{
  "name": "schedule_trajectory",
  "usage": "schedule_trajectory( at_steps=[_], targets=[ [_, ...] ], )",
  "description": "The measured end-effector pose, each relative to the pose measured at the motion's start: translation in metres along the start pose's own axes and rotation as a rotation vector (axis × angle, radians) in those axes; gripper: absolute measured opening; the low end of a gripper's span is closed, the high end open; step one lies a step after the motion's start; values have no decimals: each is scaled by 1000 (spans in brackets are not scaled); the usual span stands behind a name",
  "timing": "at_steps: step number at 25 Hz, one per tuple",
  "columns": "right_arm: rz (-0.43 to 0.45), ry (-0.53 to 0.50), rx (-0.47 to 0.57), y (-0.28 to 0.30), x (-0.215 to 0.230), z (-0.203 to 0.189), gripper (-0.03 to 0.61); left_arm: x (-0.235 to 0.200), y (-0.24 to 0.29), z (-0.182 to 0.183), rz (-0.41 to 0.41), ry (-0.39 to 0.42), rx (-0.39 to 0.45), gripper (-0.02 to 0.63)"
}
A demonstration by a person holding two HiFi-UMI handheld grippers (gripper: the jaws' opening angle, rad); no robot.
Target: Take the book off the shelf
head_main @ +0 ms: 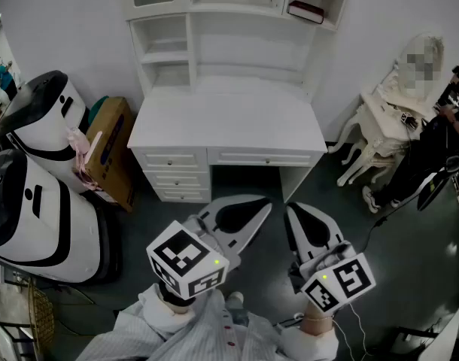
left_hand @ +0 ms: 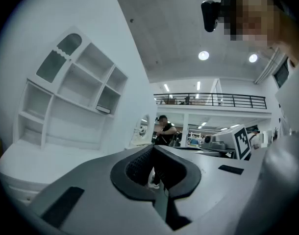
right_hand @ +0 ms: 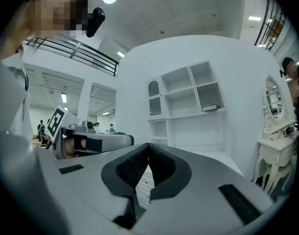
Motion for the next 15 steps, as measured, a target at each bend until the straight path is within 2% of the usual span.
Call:
schedule_trajectory(
  at_steps=[15],
  targets=[
    [14, 12, -6, -18, 19, 1, 14, 13, 20, -13, 20, 4, -10, 9]
  ],
)
Point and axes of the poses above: the fingertips, and each gripper's own axes: y forward along the fingers, x to its right, z out of its top, the point moved 6 cm from there along -y, backward along the fingers, and after that the axes turned 10 degrees about x, right-handed, at the moved point
